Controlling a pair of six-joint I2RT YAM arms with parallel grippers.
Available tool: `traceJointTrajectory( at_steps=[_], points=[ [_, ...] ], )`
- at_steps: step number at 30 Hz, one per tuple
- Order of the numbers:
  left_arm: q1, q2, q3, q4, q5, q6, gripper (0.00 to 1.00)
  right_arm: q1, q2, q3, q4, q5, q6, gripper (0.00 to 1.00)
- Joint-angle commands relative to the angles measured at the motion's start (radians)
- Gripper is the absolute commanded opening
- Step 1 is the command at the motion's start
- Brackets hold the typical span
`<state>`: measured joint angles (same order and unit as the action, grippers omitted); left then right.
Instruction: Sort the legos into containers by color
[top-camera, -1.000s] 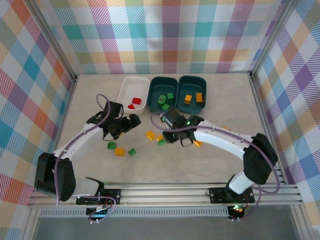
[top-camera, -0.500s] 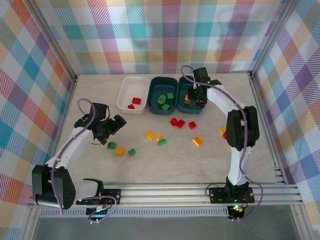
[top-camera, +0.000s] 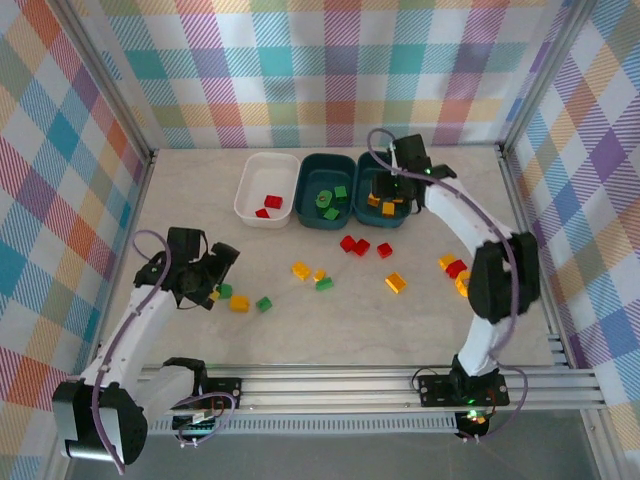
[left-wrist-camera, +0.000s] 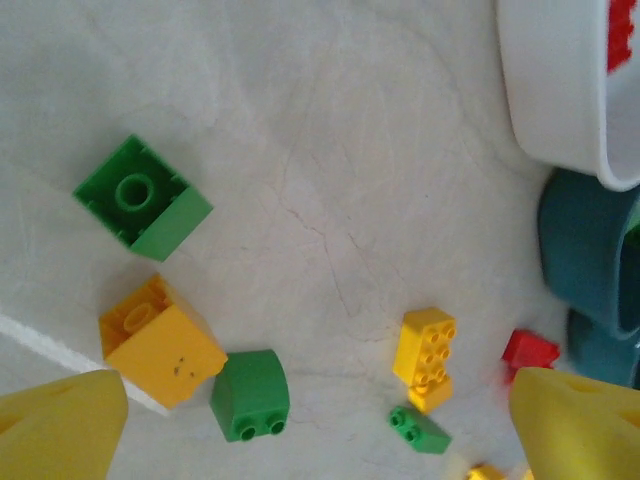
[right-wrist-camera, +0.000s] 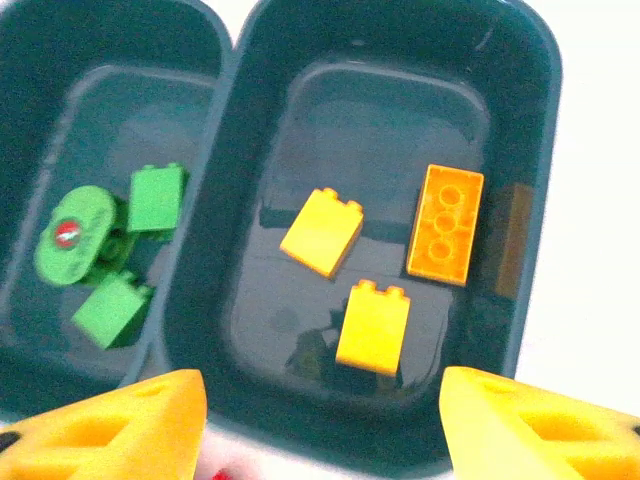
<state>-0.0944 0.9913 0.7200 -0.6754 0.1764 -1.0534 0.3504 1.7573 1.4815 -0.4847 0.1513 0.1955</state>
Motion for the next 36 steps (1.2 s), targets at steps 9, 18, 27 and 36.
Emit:
traceJointTrajectory(
  at_steps=[9,18,27,36],
  points=[
    [0.014,0.002,-0.120,0.020,-0.055,-0.358,0.93,0.093,-0.230,-0.352,0.158,-0.045,0.114,0.64],
    [0.052,0.185,-0.076,0.108,-0.084,-0.373,0.83,0.094,-0.282,-0.421,0.156,-0.044,0.103,0.64],
    [0.091,0.280,-0.040,0.163,-0.087,-0.339,0.76,0.099,-0.326,-0.443,0.150,-0.064,0.105,0.63],
    [0.094,0.391,-0.008,0.190,-0.047,-0.308,0.69,0.101,-0.348,-0.449,0.149,-0.059,0.101,0.63]
  ],
)
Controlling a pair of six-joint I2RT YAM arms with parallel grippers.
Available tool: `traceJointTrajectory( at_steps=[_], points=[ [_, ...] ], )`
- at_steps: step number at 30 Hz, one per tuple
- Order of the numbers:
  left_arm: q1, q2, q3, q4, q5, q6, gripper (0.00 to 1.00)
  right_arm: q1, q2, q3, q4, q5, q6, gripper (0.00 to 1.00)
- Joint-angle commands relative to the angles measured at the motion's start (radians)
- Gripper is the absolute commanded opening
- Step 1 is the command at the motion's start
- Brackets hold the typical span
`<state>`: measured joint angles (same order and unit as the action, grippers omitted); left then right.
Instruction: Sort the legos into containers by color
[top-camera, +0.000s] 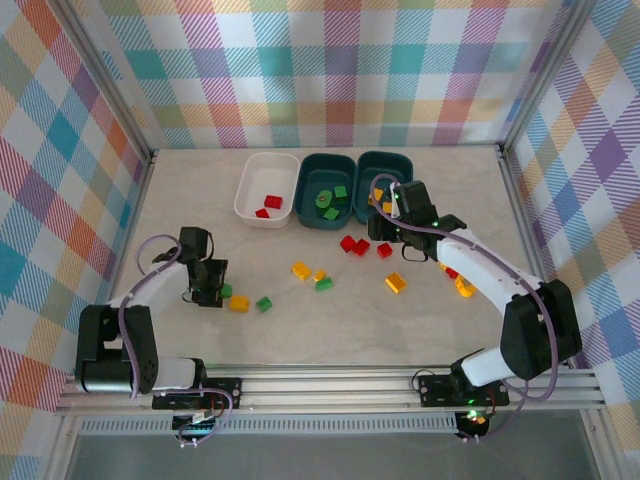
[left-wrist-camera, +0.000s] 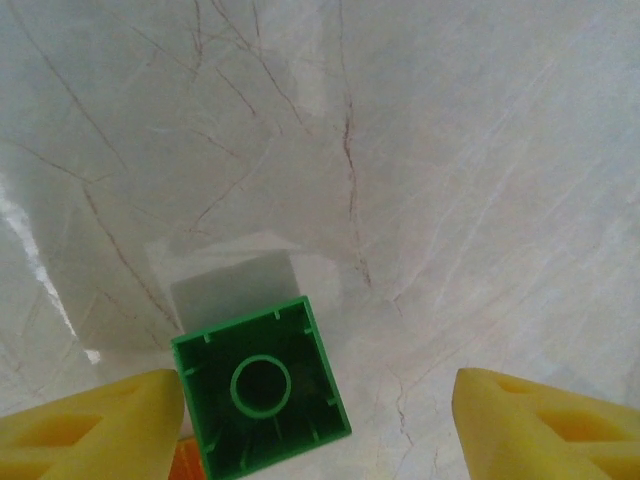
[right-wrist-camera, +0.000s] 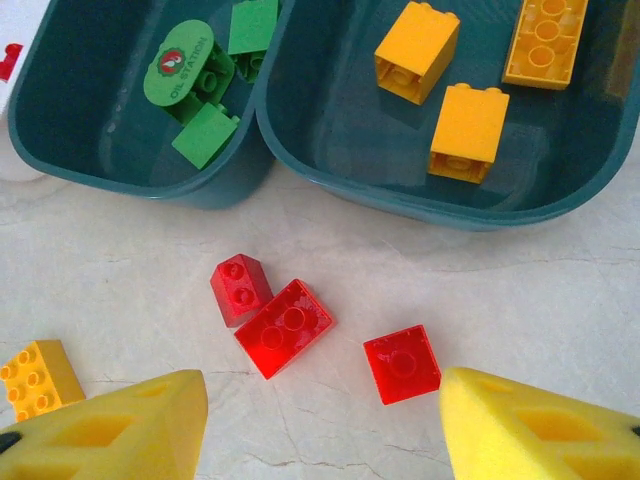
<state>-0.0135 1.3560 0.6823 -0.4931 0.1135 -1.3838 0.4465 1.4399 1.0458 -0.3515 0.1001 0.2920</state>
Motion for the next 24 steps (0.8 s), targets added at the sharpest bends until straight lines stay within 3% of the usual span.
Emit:
traceJointTrajectory(
  at_steps=[1,14,19,24],
  points=[
    [0.014,0.038,0.034,0.007,0.017,0.028,0.67,0.004,-0.033,-0.013,0.016,-0.006,0.003,0.63],
    [0.024,0.128,0.058,0.025,0.053,0.099,0.42,0.004,-0.047,-0.018,0.012,0.001,0.001,0.62],
    [0.026,0.072,0.094,0.011,0.053,0.137,0.33,0.004,-0.053,-0.020,0.011,-0.002,0.002,0.62],
    [0.021,0.004,0.196,-0.027,0.025,0.187,0.32,0.006,-0.064,-0.028,0.016,-0.004,0.008,0.62]
  ],
)
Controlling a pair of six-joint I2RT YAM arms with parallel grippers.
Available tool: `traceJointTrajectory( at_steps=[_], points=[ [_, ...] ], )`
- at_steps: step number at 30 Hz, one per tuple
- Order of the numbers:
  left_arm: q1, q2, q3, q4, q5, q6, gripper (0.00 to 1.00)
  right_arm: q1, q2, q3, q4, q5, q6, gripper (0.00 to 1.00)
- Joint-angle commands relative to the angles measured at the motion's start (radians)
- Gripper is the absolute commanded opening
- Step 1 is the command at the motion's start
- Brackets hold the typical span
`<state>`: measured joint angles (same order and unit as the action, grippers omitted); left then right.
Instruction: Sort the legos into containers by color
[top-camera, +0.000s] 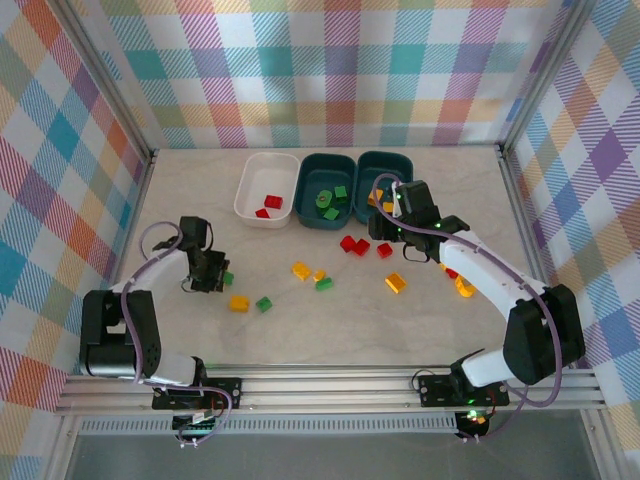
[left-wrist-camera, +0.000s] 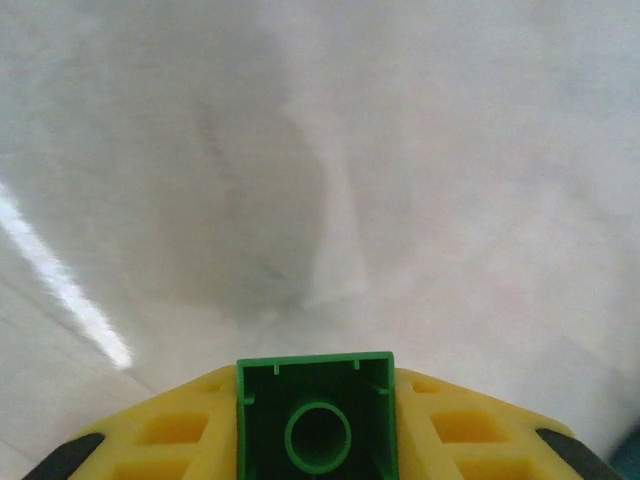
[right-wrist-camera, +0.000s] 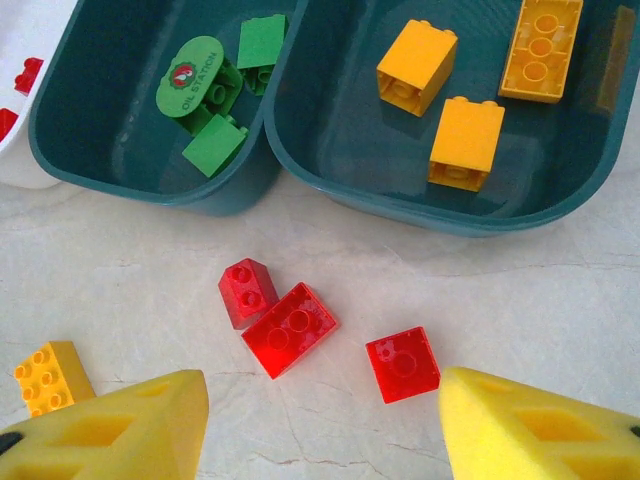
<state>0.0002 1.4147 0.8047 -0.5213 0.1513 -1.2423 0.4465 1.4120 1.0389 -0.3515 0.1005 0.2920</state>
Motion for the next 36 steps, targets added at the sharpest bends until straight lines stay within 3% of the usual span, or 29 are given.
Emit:
traceJointTrajectory(
  at_steps=[1,5,11,18,21,25,32,36],
  points=[
    [0.001,-0.058,0.096,0.019,-0.014,0.051,0.32,0.006,-0.041,-0.026,0.020,-0.003,0.009,0.62],
    [-0.071,0.059,0.290,0.059,0.016,0.114,0.31,0.006,-0.050,-0.040,0.024,0.050,0.035,0.61],
    [-0.234,0.457,0.793,0.021,0.180,0.331,0.28,-0.002,-0.030,-0.019,-0.043,0.121,0.064,0.60],
    [-0.365,0.859,1.382,-0.226,0.188,0.523,0.29,-0.012,-0.083,-0.043,-0.066,0.118,0.074,0.60],
    [-0.388,0.976,1.536,-0.292,0.200,0.554,0.30,-0.012,-0.101,-0.055,-0.075,0.125,0.079,0.61],
    [-0.396,1.032,1.576,-0.294,0.208,0.555,0.34,-0.012,-0.105,-0.061,-0.091,0.128,0.082,0.65],
    [-0.402,1.017,1.577,-0.267,0.240,0.581,0.58,-0.012,-0.109,-0.069,-0.100,0.133,0.084,0.70],
    [-0.404,0.953,1.573,-0.264,0.266,0.614,0.65,-0.012,-0.086,-0.076,-0.122,0.125,0.081,0.74]
  ],
)
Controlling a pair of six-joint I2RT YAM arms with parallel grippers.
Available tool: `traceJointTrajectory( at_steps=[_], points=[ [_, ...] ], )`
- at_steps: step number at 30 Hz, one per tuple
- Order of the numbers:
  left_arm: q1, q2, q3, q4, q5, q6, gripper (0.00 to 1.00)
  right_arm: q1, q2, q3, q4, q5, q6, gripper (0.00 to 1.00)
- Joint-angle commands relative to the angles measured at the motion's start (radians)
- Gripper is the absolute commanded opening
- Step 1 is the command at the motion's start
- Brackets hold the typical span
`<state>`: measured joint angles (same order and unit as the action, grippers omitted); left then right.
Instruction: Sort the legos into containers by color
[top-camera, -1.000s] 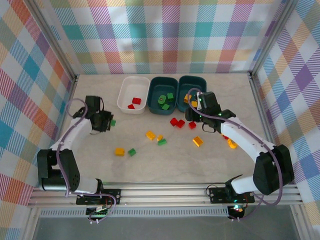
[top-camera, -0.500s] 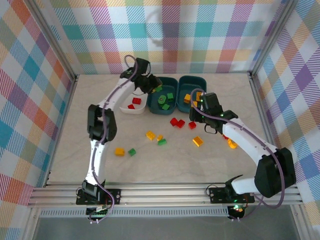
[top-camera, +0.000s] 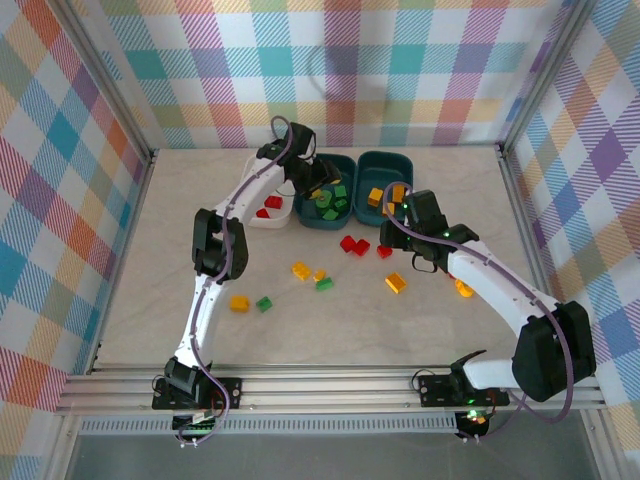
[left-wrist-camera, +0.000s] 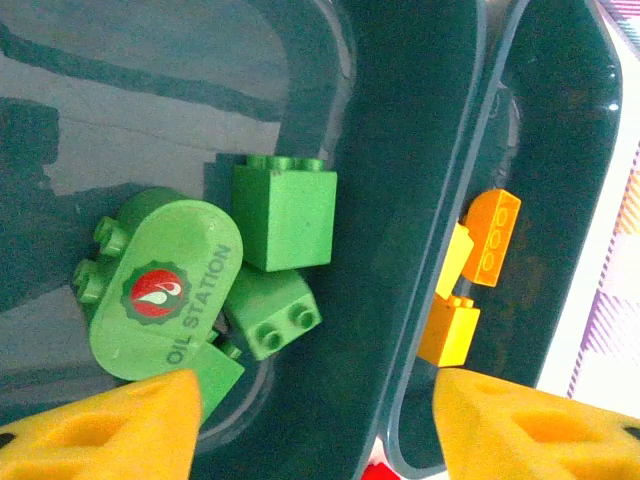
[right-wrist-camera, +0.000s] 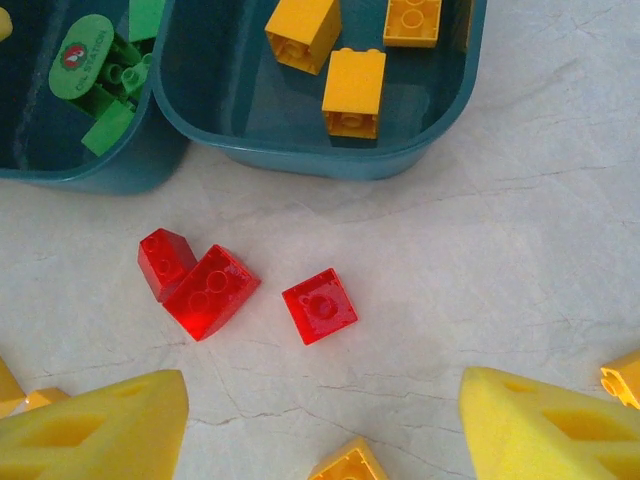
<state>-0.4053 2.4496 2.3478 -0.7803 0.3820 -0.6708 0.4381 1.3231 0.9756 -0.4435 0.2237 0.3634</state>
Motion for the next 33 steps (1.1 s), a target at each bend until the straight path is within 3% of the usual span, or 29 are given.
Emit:
traceJointTrajectory(
  at_steps=[1,4,10,16,20,25,30,33],
  points=[
    [0.000,-0.110,0.019,-0.009,0.034,0.057,0.66,-0.004,0.021,-0.013,-0.043,-0.015,0.005,0.77],
    [0.000,-0.253,-0.134,0.043,0.014,0.081,0.68,-0.003,0.116,0.014,-0.125,-0.095,-0.016,0.82],
    [0.003,-0.607,-0.738,0.311,-0.010,0.035,0.79,0.003,0.237,0.005,-0.183,-0.164,-0.033,0.85],
    [0.008,-0.792,-1.142,0.423,0.027,-0.020,0.79,0.019,0.322,0.010,-0.187,-0.189,-0.051,0.84],
    [0.008,-0.864,-1.261,0.424,0.021,-0.014,0.79,0.045,0.364,0.006,-0.203,-0.201,-0.042,0.80],
    [0.018,-0.893,-1.287,0.393,0.004,0.005,0.79,0.089,0.368,0.015,-0.232,-0.140,-0.009,0.69],
    [0.026,-0.915,-1.282,0.379,-0.001,0.013,0.80,0.113,0.362,0.026,-0.259,-0.050,0.013,0.40],
    [0.031,-0.922,-1.285,0.370,-0.009,0.016,0.80,0.114,0.339,0.033,-0.249,-0.035,0.017,0.31]
  ],
)
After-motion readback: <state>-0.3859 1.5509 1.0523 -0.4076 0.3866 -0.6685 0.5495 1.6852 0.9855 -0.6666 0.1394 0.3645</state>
